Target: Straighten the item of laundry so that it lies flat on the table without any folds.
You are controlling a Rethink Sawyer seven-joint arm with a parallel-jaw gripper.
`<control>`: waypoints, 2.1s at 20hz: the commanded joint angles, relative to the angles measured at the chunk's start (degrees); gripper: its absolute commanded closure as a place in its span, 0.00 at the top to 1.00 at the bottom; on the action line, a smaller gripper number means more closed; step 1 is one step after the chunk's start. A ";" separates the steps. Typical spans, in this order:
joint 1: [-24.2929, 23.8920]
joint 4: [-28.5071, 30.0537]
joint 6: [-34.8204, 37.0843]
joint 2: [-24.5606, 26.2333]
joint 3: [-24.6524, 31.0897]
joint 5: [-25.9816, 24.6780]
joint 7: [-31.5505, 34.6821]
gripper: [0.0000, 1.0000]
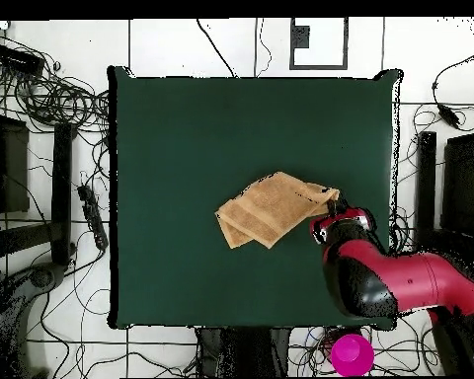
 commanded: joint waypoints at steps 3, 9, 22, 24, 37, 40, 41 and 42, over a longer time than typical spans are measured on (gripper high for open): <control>2.15 9.38 -6.95 -2.42 2.60 -6.89 1.15 0.00; -1.24 14.43 -1.12 -3.28 6.03 -3.04 -0.30 0.00; -6.61 20.50 21.69 -4.56 12.65 -0.43 -18.64 0.00; -6.61 20.54 25.84 -4.61 12.70 -1.00 -21.74 0.00; -2.20 18.99 42.59 -6.35 7.48 -12.27 -25.69 0.00; -2.05 18.49 43.99 -6.03 6.05 -16.22 -25.63 0.00; -2.25 18.46 43.90 -5.82 6.01 -16.55 -25.65 0.00; -2.94 18.68 43.03 -5.59 6.16 -16.32 -25.40 0.00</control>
